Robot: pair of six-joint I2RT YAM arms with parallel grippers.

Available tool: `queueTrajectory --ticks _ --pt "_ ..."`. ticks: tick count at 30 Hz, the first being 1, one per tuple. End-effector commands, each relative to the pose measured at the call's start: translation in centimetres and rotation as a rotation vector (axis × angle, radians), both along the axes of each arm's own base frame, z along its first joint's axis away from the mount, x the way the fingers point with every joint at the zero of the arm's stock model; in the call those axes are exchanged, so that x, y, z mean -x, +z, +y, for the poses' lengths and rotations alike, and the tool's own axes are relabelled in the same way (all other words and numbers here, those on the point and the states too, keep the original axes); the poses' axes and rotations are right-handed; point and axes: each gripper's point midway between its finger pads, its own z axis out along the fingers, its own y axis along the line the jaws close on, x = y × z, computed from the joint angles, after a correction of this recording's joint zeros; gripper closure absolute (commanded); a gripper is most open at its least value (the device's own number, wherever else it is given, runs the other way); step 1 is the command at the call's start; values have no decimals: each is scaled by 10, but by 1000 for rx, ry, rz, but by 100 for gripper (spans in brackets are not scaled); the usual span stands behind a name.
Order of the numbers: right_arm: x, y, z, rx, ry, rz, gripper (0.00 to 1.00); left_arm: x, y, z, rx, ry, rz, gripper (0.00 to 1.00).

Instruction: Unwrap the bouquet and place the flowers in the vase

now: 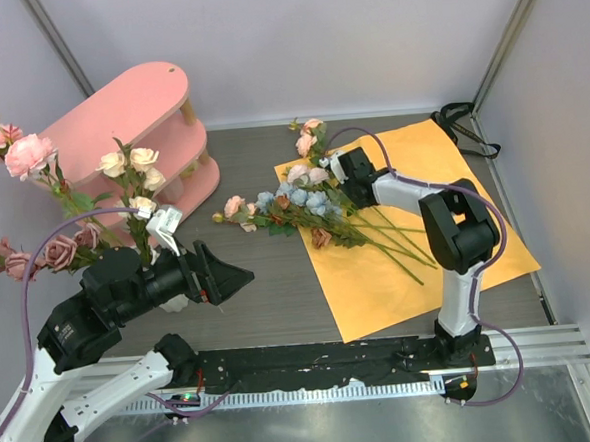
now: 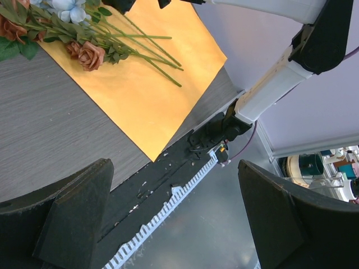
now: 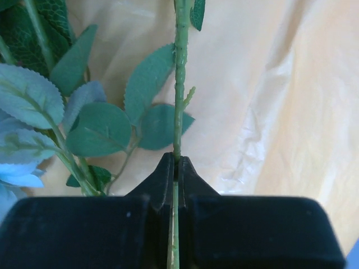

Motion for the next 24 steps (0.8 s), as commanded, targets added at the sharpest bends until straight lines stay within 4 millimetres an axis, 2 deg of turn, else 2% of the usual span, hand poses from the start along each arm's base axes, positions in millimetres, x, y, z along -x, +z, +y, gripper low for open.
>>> queueTrajectory --ticks 1,2,3,4,5,7,8,9,11,12,13,14,15,16,17,18,19,20,21,22,23,24 --pt "-21 90 -11 28 -93 -290 99 -3 11 -5 32 -4 -22 3" --pt "-20 120 -10 23 -104 -367 99 -3 12 -5 34 -4 -25 3" --pt "-15 130 -18 64 -139 -412 99 -4 12 -6 33 -3 -26 3" --pt "-16 152 -17 49 -156 -488 99 -5 15 -5 40 3 -32 3" --pt "-11 167 -9 52 -137 -530 99 -6 16 -5 41 8 -33 3" --pt "0 208 -5 8 -153 -643 99 -7 20 -6 55 15 -36 3" --pt "9 220 10 -27 -125 -669 99 -7 23 -6 65 17 -41 3" --pt "19 244 14 -87 -121 -715 99 -8 25 -6 76 23 -43 3" --pt "33 263 39 -254 -79 -729 99 -10 32 -6 113 32 -68 2" --pt "48 279 51 -342 -49 -737 99 -11 36 -6 128 38 -76 2" --pt "57 287 71 -456 28 -716 99 -12 42 -7 151 41 -91 2" --pt "68 288 82 -549 55 -690 99 -14 45 -7 163 49 -99 1" --pt "78 297 100 -720 69 -663 99 -15 48 -7 174 56 -104 1" --pt "94 316 108 -855 110 -662 99 -16 54 -8 196 58 -118 0" --pt "117 303 133 -973 234 -560 99 -19 57 -9 205 64 -125 0" --pt "134 331 147 -1188 279 -558 99 -20 60 -9 215 70 -135 0" --pt "153 344 154 -1300 340 -540 99 -23 64 -10 229 76 -151 0" --pt "178 328 168 -1375 446 -441 99 -26 65 -11 229 87 -151 0" --pt "195 358 170 -1511 534 -493 99 -30 67 -10 232 109 -154 0" --pt "216 362 176 -1617 575 -413 99 -31 70 -10 237 111 -157 0" --pt "232 354 183 -1652 645 -334 99 -37 71 -11 234 135 -154 0" --pt "248 368 182 -1709 727 -342 99 -39 76 -10 241 145 -167 0"
